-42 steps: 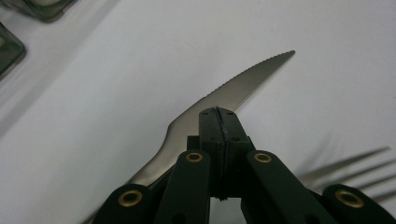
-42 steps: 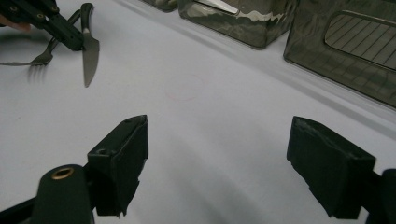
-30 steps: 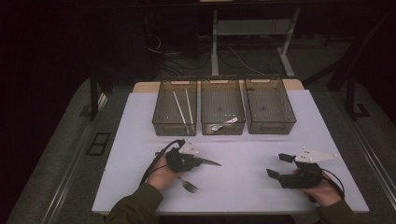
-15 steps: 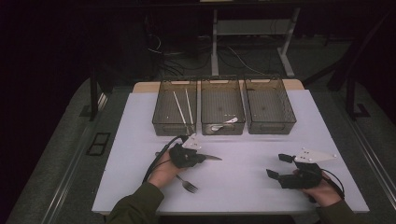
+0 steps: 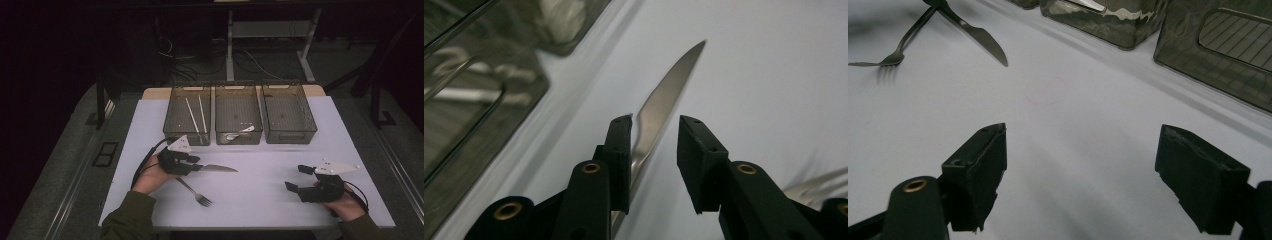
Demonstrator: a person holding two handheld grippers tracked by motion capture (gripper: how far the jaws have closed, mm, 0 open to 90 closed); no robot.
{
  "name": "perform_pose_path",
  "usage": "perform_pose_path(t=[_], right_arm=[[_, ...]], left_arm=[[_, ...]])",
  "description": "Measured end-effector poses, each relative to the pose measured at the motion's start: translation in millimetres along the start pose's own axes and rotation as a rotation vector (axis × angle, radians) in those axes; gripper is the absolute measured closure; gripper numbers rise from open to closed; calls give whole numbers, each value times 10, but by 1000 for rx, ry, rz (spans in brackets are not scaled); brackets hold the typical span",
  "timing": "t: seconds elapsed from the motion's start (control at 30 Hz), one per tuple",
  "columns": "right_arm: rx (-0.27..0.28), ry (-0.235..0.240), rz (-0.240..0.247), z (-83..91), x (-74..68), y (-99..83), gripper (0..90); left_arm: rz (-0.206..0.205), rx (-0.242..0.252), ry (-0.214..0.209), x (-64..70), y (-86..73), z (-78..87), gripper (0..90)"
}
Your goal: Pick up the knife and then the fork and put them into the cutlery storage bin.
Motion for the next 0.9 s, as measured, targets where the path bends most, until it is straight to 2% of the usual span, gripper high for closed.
perform_pose_path(t=[0.1,0.23,0.5,0.63,0.9], right_arm=[[0,0,0,-3,2,-1,206],[-1,-1,-1,-3,3,-2,206],[-3,-4,-5,-4,9,-5,206],[-1,-5,-4,-4,14,-4,206],[-1,-4,-5,-2,18,-5,206]], left_arm=[[14,-12,-2,-68,-84,29,649],[1,-34,-23,-103,-154,-8,647],[-33,-43,-93,-117,-207,-153,673],[-47,-61,-107,-143,-259,-188,689],[-52,-29,-122,-168,-277,-197,739]])
Point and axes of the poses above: each handheld gripper's, and its own axes: z roughly backward along the jaws, y roughly out of its top, x roughly to its right, the point moved 9 cm from there along -z, roughly forward along the jaws, and after that the axes turned 3 degrees about -z, right-handed, at the moved point
